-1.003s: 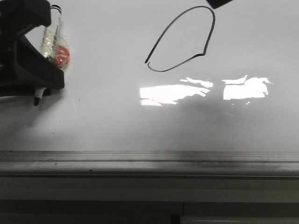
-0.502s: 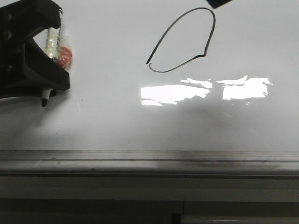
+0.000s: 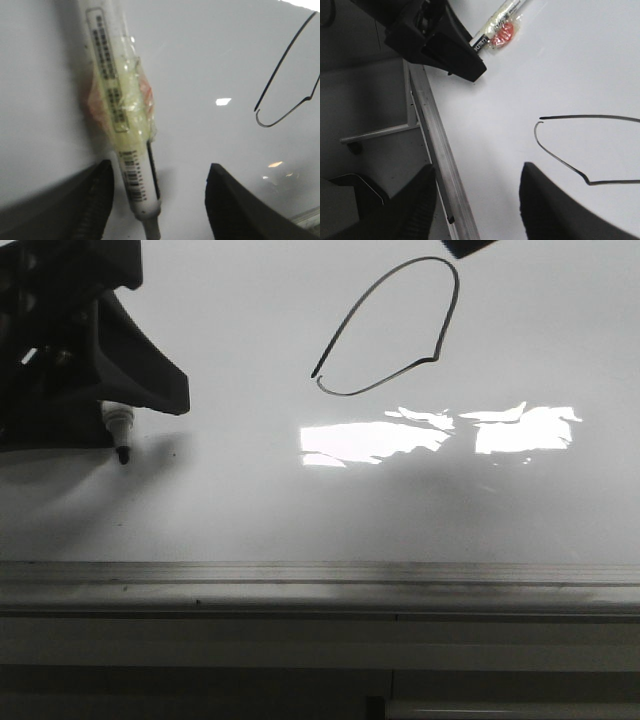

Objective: Write number 0 on whiteboard

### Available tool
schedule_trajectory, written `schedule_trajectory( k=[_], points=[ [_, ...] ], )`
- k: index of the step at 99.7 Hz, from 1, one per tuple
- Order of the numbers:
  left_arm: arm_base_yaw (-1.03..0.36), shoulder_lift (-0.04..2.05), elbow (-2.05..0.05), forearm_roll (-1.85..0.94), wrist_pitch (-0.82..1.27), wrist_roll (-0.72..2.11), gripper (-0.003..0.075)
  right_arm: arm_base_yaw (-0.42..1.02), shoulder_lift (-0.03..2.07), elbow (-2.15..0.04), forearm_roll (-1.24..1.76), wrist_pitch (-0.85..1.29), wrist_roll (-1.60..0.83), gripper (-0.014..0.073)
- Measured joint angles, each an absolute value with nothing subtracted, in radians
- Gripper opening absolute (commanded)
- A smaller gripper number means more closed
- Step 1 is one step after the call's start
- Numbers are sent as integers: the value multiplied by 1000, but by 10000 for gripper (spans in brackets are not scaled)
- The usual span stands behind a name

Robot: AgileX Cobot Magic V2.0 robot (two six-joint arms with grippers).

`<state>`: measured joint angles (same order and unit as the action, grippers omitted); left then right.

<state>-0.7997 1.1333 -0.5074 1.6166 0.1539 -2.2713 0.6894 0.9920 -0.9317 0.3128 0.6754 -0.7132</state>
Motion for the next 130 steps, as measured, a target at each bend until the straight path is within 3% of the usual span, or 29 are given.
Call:
schedule_trajectory(
  k=[11, 32, 39, 51, 102, 130],
  points=[
    [-800, 1102, -500, 1613, 164, -2220, 421, 689, 960, -930, 298, 675, -713, 267],
    [-789, 968, -428, 1606, 149, -2184, 411, 680, 827, -890, 288, 697, -702, -27],
    [-789, 908, -398, 1606, 119, -2176, 305, 663, 773, -865, 284, 713, -694, -74],
    [-789, 803, -342, 1606, 91, -2132, -21, 634, 679, -795, 278, 705, -671, -67],
    [-789, 562, -252, 1606, 70, -1750, -20, 609, 89, -199, 268, 250, -663, -69],
    [-789, 554, -271, 1606, 87, -1692, -20, 609, 14, -103, 448, 191, -663, -69]
  ],
)
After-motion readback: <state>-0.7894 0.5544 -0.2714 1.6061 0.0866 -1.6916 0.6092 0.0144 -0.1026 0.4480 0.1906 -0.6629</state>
